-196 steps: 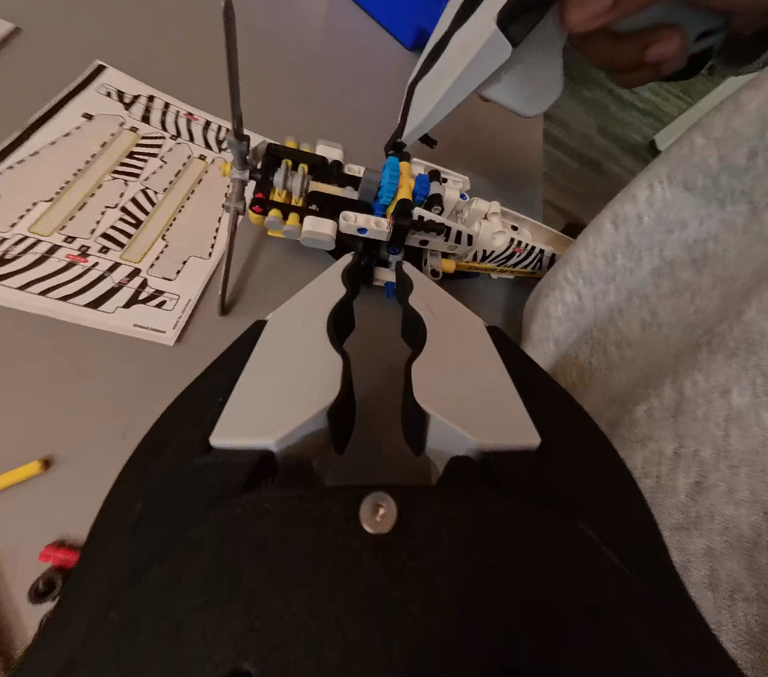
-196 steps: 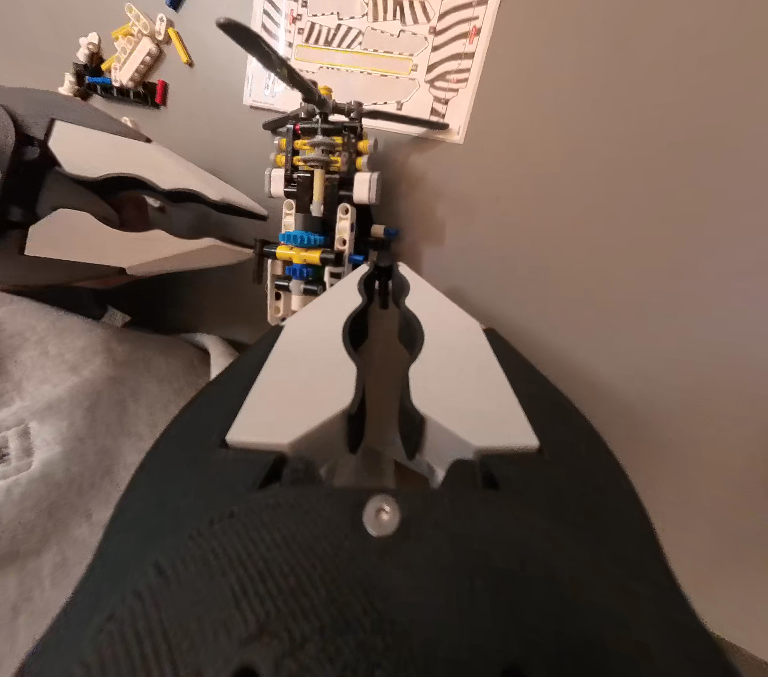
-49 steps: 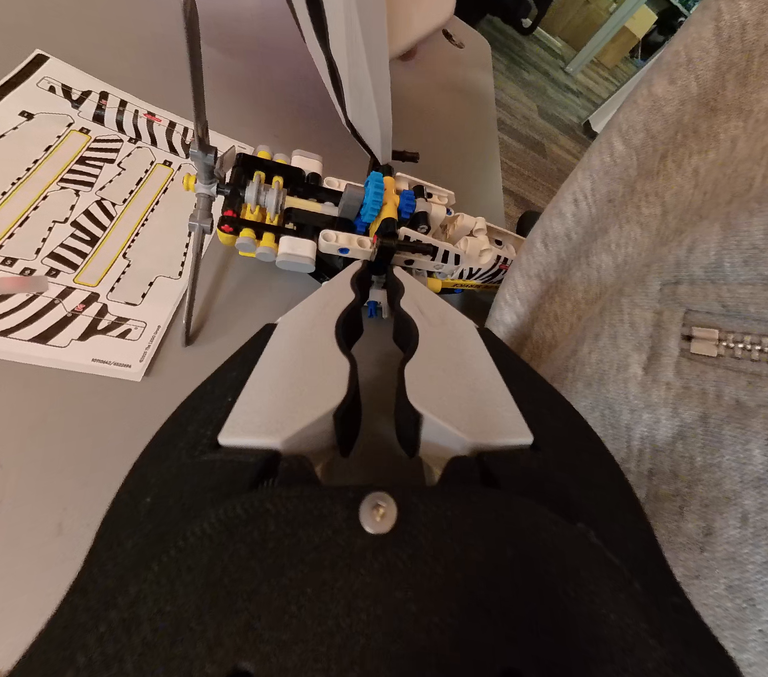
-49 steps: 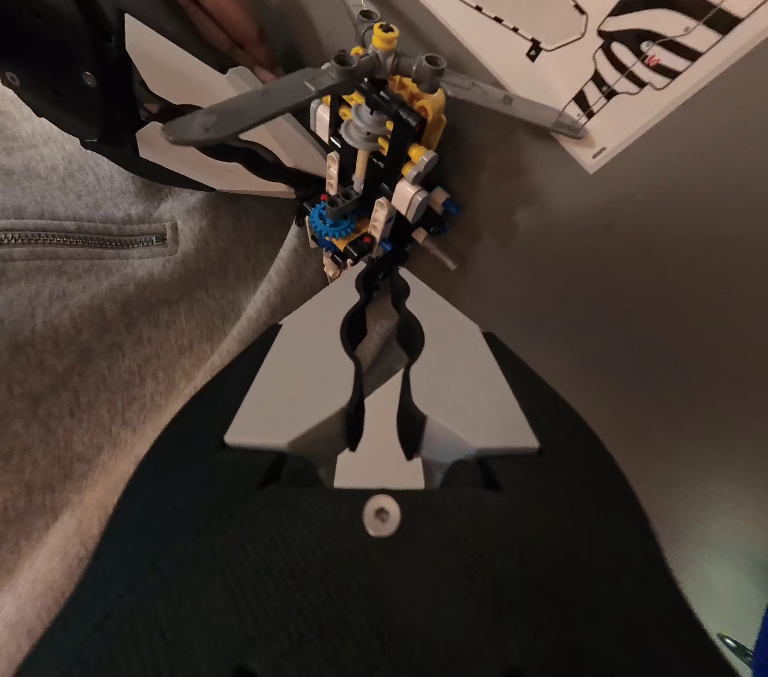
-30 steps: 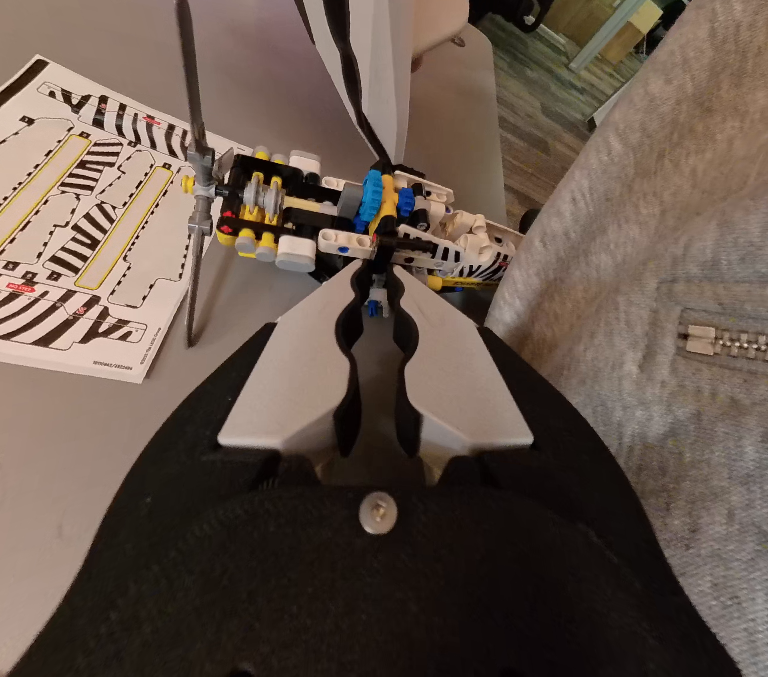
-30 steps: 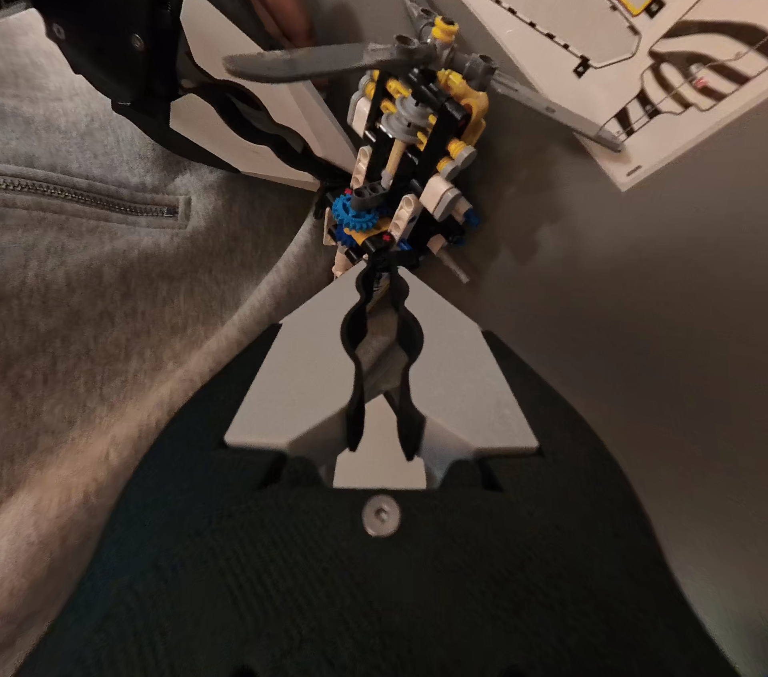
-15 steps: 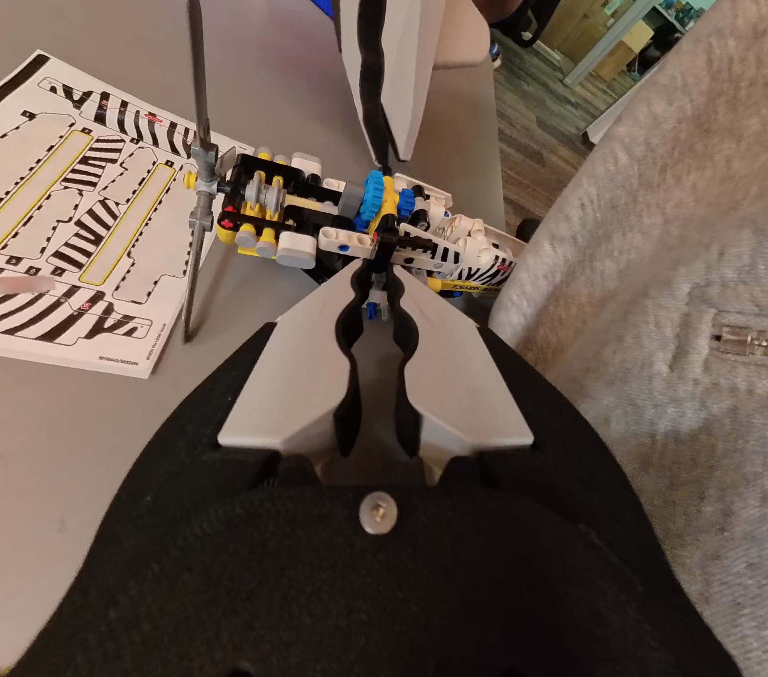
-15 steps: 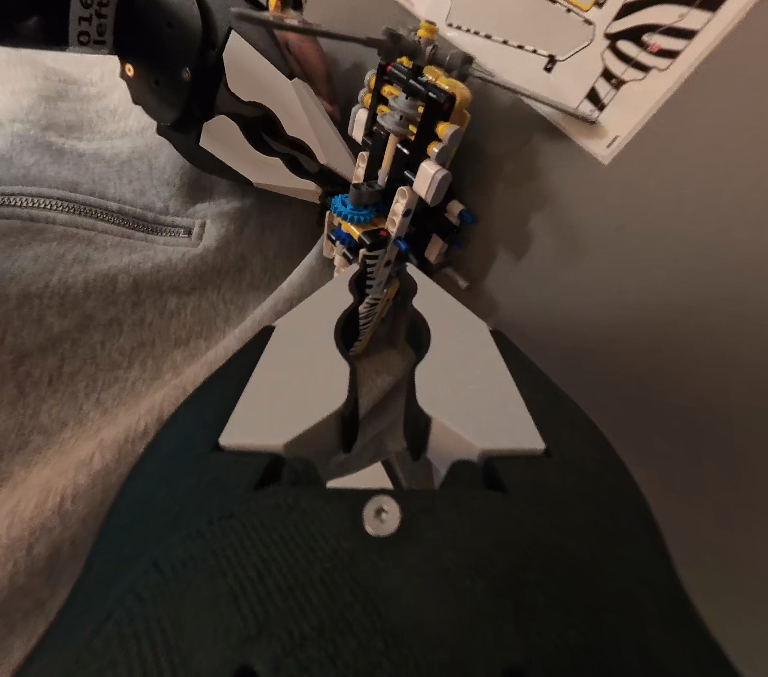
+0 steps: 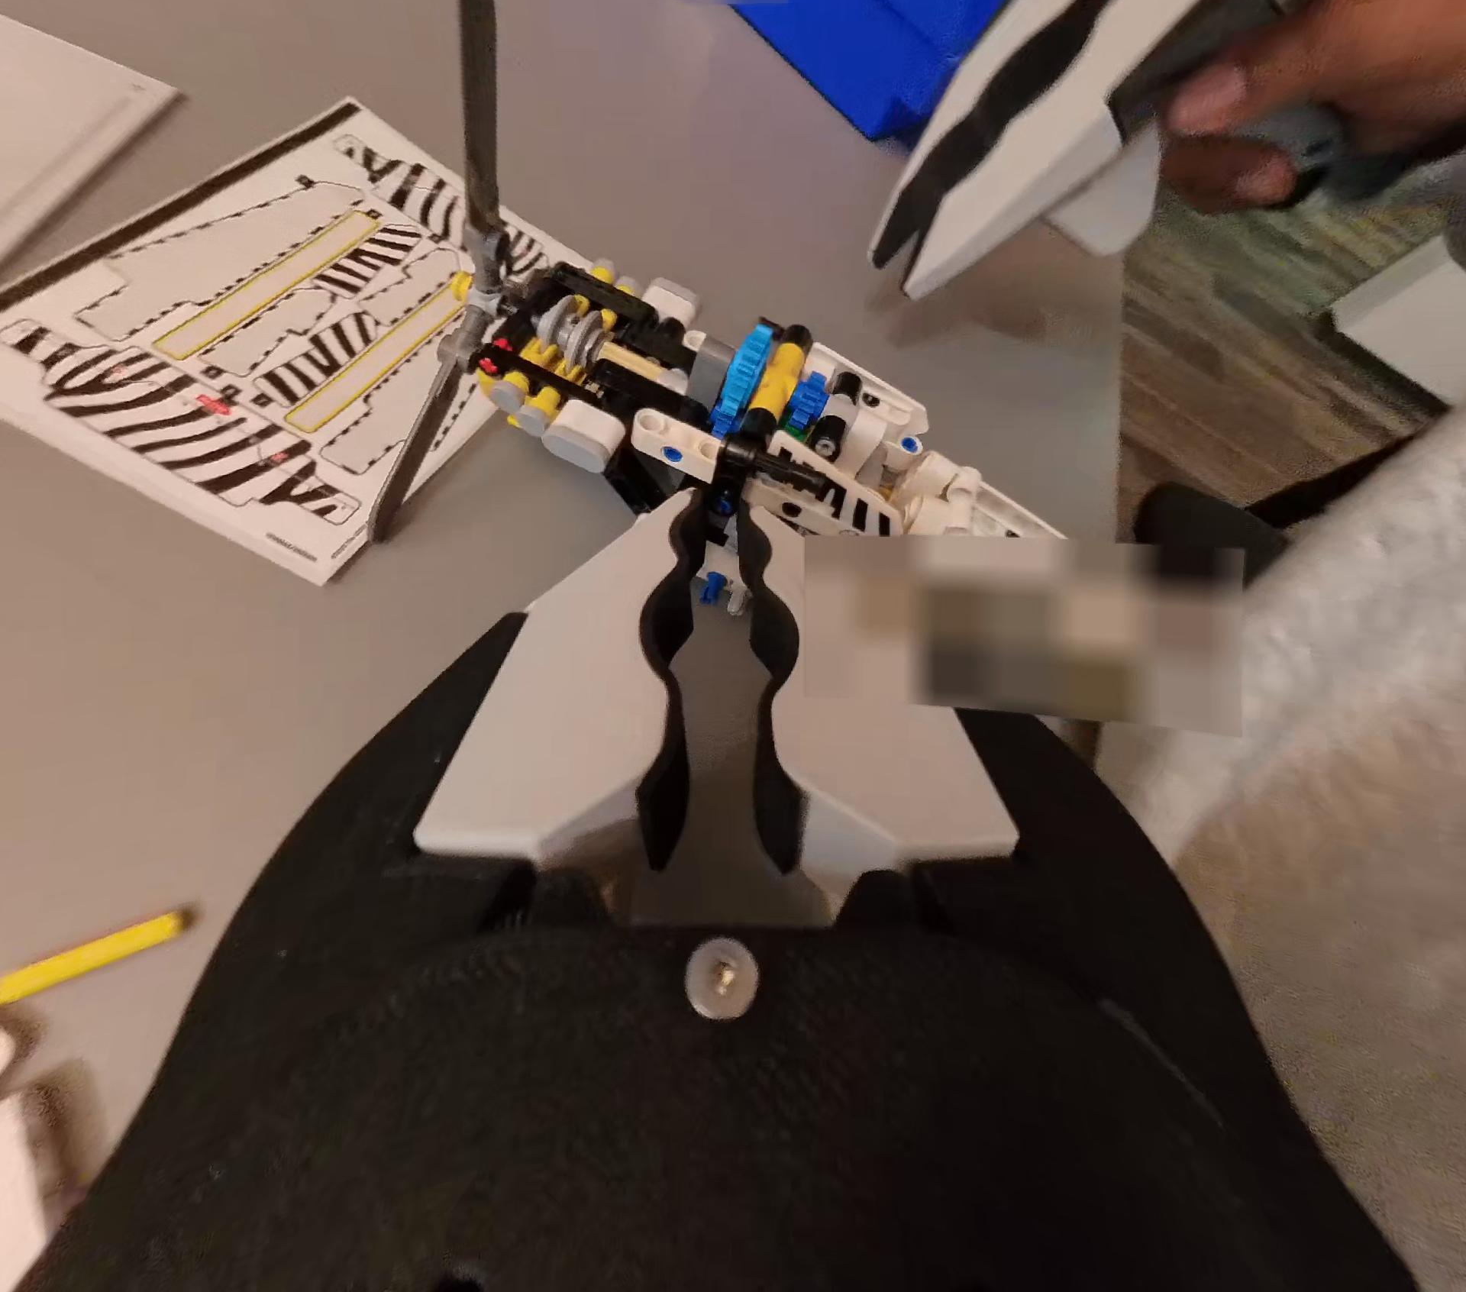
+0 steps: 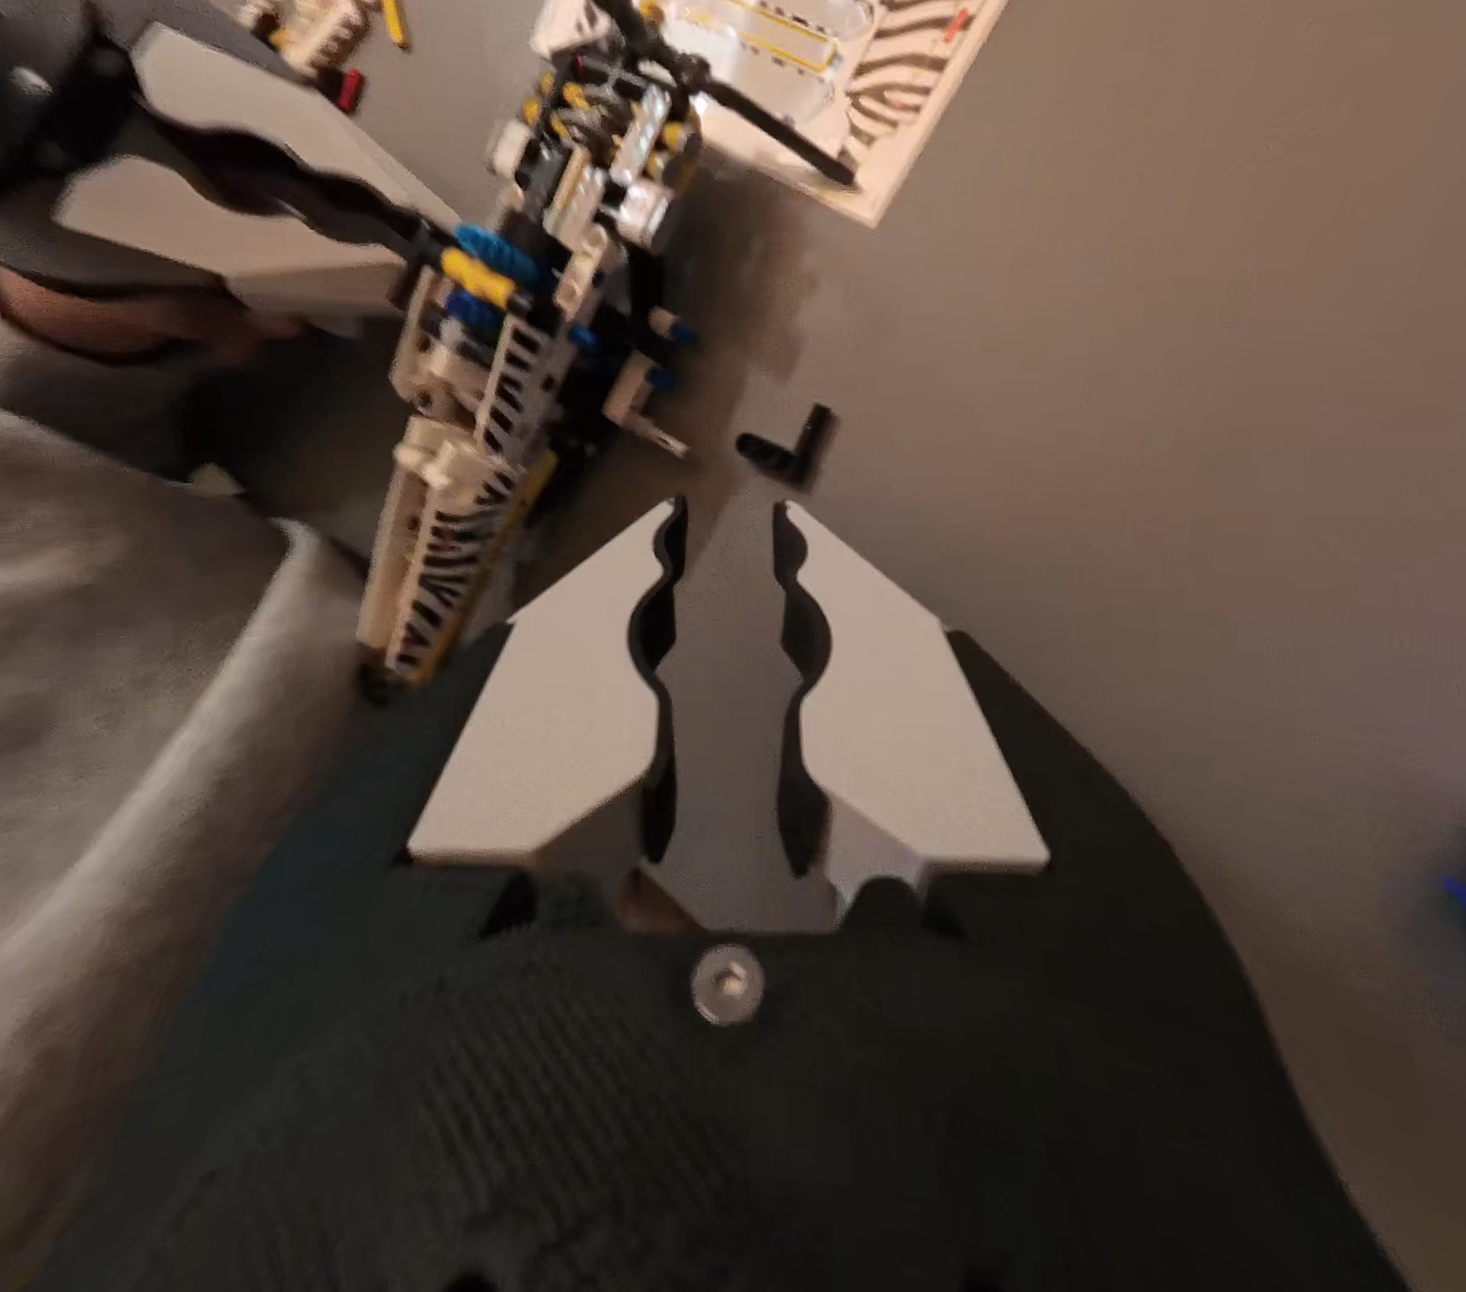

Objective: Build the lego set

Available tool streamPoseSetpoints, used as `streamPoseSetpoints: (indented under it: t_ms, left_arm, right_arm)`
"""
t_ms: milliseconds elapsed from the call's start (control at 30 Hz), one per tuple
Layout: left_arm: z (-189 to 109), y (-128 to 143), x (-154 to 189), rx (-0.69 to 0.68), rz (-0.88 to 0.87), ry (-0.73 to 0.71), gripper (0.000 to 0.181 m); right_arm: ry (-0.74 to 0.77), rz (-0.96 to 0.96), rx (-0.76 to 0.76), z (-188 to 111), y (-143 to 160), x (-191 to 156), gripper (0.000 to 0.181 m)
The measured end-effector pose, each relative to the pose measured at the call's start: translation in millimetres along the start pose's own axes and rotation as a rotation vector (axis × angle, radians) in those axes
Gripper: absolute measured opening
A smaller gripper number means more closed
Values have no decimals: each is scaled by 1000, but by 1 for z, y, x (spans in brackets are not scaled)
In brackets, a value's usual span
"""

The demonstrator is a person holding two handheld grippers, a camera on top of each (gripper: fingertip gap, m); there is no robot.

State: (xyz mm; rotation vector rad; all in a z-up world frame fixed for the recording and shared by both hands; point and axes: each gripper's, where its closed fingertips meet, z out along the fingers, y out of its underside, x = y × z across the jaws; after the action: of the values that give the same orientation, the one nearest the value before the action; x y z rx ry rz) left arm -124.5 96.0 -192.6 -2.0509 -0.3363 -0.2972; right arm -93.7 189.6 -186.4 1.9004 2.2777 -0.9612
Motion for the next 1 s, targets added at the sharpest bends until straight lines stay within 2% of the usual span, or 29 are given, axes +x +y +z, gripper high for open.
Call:
streamPoseSetpoints:
  t_ms: [67, 200, 367, 433, 500, 533, 633, 767, 867, 1000]
  left_arm:
    - [-2, -3, -11, -5, 6, -48, 6]
    - [-11, -7, -29, -21, -32, -126, 8]
    - [-38, -11, -37, 10, -43, -256, 8]
    - [-50, -16, -35, 52, -61, -287, 7]
    - [-58, -23, -26, 112, -91, -278, 7]
    - [-61, -27, -20, 144, -107, -261, 6]
    - [-62, -41, 10, 235, -152, -148, 6]
    - [-49, -61, 54, 324, -262, 87, 13]
    - [-39, -78, 81, 366, -373, 294, 21]
    - [-35, -95, 101, 406, -548, 542, 28]
  right_arm:
    - [68, -24, 44, 5, 5, 6, 21]
    - [91, -22, 151, 19, 6, 6, 25]
    - [217, -101, 205, 31, 5, 15, 34]
    - [241, -118, 238, 35, 0, 15, 31]
    - [260, -123, 247, 37, 0, 15, 16]
    - [268, -124, 249, 36, 0, 15, 15]
    - [245, -154, 339, 24, -6, 8, 10]
    - [90, -321, 667, -18, -32, -36, 10]
    - [41, -510, 894, -51, -39, -70, 9]
    - [27, -712, 1025, -72, -33, -94, 8]
